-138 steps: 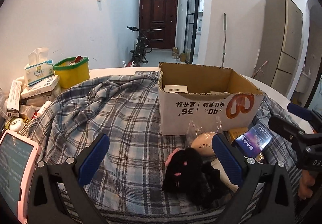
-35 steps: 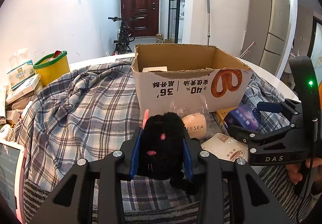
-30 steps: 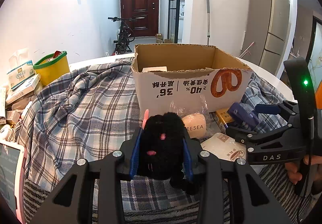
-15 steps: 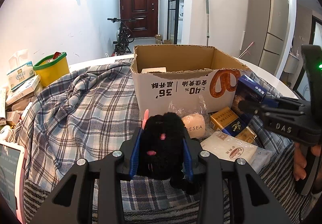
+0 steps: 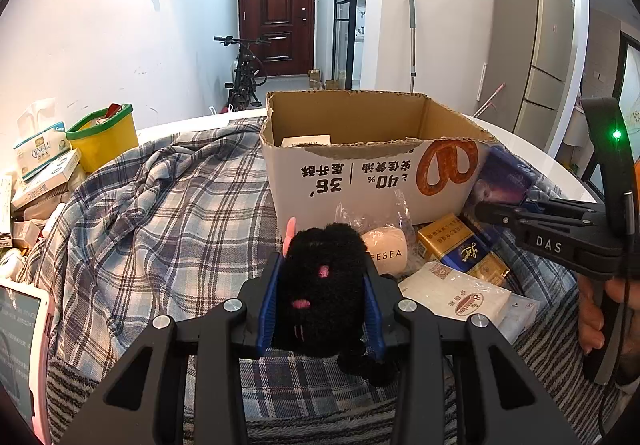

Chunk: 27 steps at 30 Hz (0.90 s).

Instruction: Organize objects

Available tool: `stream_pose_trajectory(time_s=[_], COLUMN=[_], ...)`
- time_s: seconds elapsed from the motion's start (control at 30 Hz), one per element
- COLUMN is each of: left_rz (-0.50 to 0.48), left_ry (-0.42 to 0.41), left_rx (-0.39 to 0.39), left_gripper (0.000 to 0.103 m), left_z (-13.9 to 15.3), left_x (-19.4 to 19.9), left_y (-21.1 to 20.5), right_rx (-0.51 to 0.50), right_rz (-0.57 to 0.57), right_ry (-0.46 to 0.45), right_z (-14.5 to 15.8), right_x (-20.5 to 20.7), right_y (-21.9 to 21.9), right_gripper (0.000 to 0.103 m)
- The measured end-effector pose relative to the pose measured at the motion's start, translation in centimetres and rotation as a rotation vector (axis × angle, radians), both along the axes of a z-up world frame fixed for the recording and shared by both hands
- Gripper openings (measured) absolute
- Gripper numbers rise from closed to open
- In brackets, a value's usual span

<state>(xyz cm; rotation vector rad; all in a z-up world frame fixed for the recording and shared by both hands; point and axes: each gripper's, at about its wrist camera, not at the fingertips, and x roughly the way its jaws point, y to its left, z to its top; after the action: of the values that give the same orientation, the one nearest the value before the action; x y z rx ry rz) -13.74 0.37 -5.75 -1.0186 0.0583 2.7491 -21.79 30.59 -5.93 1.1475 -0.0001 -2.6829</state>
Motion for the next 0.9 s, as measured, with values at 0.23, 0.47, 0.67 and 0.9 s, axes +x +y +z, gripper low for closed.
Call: stream_pose_trajectory(time_s=[0.23, 0.47, 0.67, 0.9], left_rz=[-0.010, -0.012, -0.007, 0.010], left_ry=[0.027, 0.189, 0.246, 0.280], left_rx=[0.030, 0.093, 0.086, 0.091], left_gripper=[0.039, 0.039, 0.039, 0.039], left_z=[0.6, 2.7, 3.2, 3.5], left_x=[0.2, 1.9, 2.6, 2.9], left_y=[-0.3, -1.3, -1.4, -1.7], right_rx=[-0.060, -0.065, -0.038, -0.108], right_rz=[0.037, 0.062, 0.111, 0.092], right_ry=[0.098, 0.223, 0.320, 0.321], right_z=[1.5, 3.2, 3.9, 4.0], right_x=[1.5, 3.2, 4.6, 4.2], right_y=[0.3, 0.0, -1.3, -0.4], right_gripper=[0.019, 0.019, 0.019, 0.019])
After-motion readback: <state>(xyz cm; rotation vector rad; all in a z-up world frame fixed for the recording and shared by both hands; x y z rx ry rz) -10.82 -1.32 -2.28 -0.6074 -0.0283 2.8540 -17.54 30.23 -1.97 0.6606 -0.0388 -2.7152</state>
